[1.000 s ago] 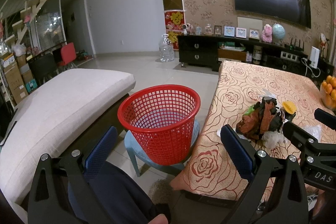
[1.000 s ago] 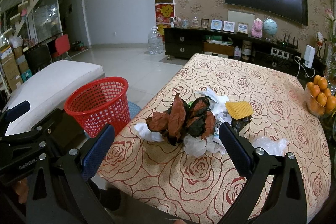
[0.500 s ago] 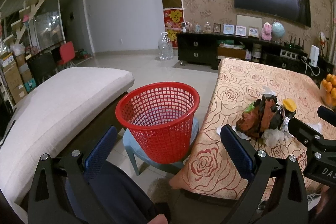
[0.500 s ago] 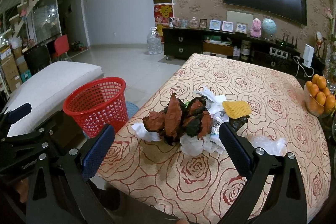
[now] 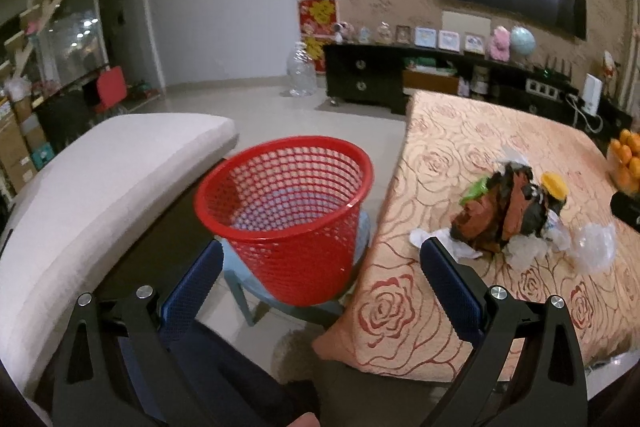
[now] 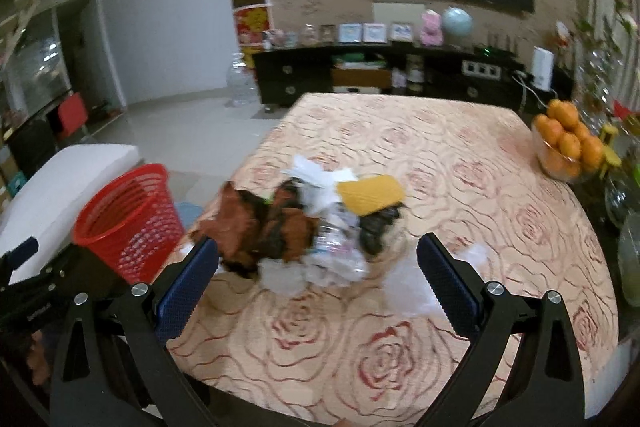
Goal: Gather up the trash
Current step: 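Grasp brown dried leaves with the left tool while the right tool grasps the clear plastic bag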
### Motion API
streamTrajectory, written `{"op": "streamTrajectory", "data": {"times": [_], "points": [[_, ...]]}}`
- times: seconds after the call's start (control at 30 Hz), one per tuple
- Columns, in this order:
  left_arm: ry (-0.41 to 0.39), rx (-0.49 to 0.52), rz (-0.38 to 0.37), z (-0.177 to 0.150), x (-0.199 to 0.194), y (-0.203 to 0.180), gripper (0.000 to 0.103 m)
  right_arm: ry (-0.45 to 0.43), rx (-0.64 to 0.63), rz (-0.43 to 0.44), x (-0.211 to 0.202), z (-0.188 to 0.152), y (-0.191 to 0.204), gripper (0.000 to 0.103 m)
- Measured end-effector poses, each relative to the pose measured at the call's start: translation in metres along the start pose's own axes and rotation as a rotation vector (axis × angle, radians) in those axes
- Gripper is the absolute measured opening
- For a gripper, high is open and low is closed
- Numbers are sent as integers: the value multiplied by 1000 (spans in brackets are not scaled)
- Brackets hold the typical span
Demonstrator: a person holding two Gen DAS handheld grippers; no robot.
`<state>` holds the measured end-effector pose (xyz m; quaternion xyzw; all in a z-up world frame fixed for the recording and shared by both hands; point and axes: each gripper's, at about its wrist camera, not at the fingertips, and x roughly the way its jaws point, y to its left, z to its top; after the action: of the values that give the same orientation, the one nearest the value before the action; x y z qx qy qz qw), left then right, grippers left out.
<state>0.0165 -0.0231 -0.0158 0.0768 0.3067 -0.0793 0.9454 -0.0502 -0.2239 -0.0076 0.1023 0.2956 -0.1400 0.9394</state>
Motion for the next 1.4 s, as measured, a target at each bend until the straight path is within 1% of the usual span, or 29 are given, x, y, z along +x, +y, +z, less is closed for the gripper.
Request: {"op": "streamTrajectory", "data": {"times": [0.07, 0.2, 0.37, 0.43, 0.57, 0.73, 0.87, 0.97, 1.0, 1.03, 1.07, 1.1, 1.13, 1.23, 1.3, 1.4], "points": [[12, 16, -24, 0, 6, -5, 95, 6, 22, -17, 2, -1, -11, 96], [40, 60, -100, 6, 22, -22, 95, 15, 53, -42, 4, -2, -25, 96], [59, 97, -210, 22, 37, -50, 95, 32, 76, -61, 9, -5, -36, 96], [60, 104, -238, 27, 42, -59, 95, 40, 77, -68, 13, -7, -39, 96], [69, 149, -293, 38, 59, -85, 95, 65, 89, -80, 19, -9, -46, 96], [139, 193, -366, 42, 95, -118, 95, 89, 117, -87, 25, -13, -56, 96], [194, 202, -400, 40, 119, -130, 95, 112, 140, -86, 30, -17, -64, 96], [214, 197, -434, 38, 127, -132, 94, 131, 158, -76, 34, -19, -68, 96], [217, 196, -441, 38, 126, -131, 88, 135, 163, -73, 35, -20, -70, 96], [224, 197, -449, 38, 127, -132, 77, 140, 169, -70, 36, -20, -71, 96], [240, 197, -464, 37, 130, -134, 71, 144, 174, -68, 37, -21, -72, 96], [256, 195, -476, 36, 132, -135, 58, 146, 178, -69, 39, -21, -73, 96], [264, 191, -482, 35, 133, -136, 51, 147, 178, -71, 39, -21, -73, 96], [270, 170, -502, 34, 133, -131, 43, 146, 178, -79, 40, -22, -75, 96], [263, 141, -534, 37, 128, -125, 42, 142, 184, -86, 40, -22, -80, 96], [207, 110, -555, 44, 115, -114, 42, 130, 215, -116, 39, -21, -94, 96]]}}
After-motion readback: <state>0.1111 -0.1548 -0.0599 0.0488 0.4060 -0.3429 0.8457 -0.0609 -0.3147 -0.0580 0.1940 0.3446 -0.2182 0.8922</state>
